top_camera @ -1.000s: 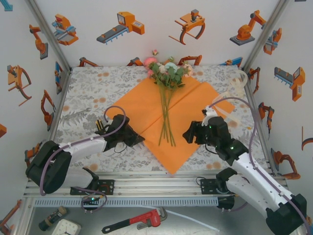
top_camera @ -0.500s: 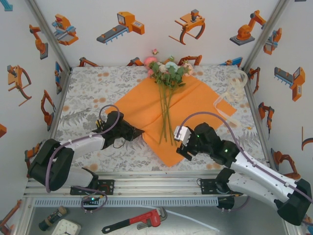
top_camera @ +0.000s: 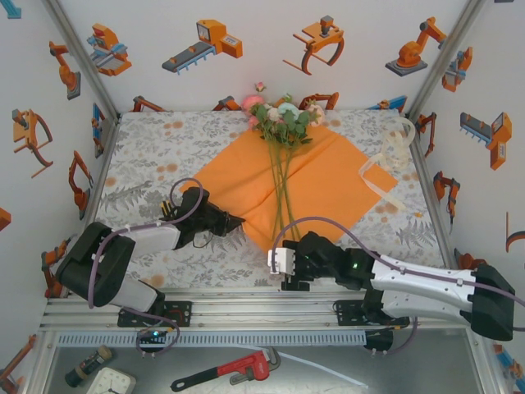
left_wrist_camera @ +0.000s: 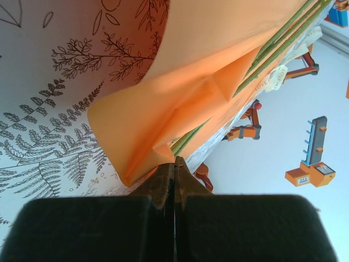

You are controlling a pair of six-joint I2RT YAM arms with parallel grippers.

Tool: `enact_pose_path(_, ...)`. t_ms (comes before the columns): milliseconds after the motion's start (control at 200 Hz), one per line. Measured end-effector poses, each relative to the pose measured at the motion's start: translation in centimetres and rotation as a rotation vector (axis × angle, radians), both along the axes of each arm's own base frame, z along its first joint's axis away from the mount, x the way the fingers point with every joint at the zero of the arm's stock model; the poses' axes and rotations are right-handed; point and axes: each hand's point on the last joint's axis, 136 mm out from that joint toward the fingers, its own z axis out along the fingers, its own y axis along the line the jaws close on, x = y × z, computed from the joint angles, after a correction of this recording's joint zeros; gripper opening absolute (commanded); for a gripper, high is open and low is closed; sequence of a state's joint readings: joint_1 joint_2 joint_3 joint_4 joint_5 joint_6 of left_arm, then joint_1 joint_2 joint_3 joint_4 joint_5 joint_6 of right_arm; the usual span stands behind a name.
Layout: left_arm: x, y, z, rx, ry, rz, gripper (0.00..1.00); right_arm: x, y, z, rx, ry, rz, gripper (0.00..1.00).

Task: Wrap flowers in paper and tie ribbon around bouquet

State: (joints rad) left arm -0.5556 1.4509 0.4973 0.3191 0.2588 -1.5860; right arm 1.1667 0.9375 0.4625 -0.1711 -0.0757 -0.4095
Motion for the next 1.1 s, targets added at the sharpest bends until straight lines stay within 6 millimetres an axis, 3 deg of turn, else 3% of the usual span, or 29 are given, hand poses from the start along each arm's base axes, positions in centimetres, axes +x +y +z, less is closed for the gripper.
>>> enact_pose_path(80,0.0,0.0,0.1,-0.001,-0.001,0.000,0.00,1.1,0.0,-0.3,0.001,-0.053,-0.040,0.58)
enact_pose_path(165,0.0,0.0,0.1,-0.002,-0.003,0.000,0.00,2.0,-0.4,-1.0,-0.013,-0.102,-0.072,0.17)
enact_pose_path(215,0.0,0.0,0.1,-0.001,-0.002,0.000,0.00,2.2,-0.5,-1.1,-0.019,-0.109,-0.080,0.00)
enact_pose_path(245,0.0,0.0,0.2,0.000,-0.003,0.000,0.05,2.3,-0.5,-1.1,-0.018,-0.111,-0.085,0.00)
enact_pose_path(345,-0.2,0.3,0.3,0.030,-0.017,-0.019,0.46,1.9,-0.5,-0.7,-0.015,-0.098,-0.070,0.00)
enact_pose_path(411,0.0,0.5,0.9,0.079,-0.046,-0.048,0.58,1.4,-0.6,0.1,-0.007,-0.077,-0.055,0.00)
enact_pose_path(501,0.7,0.7,3.7,0.190,-0.152,-0.123,0.66,0.6,-0.7,2.0,0.026,-0.050,-0.038,0.00)
enact_pose_path(601,1.7,0.7,9.3,0.320,-0.355,-0.211,0.69,-0.4,-0.6,3.9,0.058,-0.015,-0.014,0.00)
enact_pose_path(686,2.0,0.5,13.8,0.405,-0.533,-0.284,0.70,-1.8,-0.5,4.2,0.049,0.023,0.033,0.00)
enact_pose_path(766,1.8,0.0,16.0,0.468,-0.645,-0.367,0.72,-3.3,-0.7,3.7,0.015,0.064,0.079,0.00)
enact_pose_path(891,0.4,-2.0,15.3,0.535,-0.718,-0.540,0.73,-4.4,-1.4,3.5,-0.023,0.102,0.111,0.00)
enact_pose_path(1036,-1.7,-5.5,11.6,0.542,-0.702,-0.771,0.71,-4.4,-1.5,4.8,-0.003,0.076,0.116,0.00)
enact_pose_path(1096,-2.3,-7.3,10.0,0.536,-0.682,-0.852,0.64,-4.0,-1.5,5.1,-0.004,0.051,0.116,0.00)
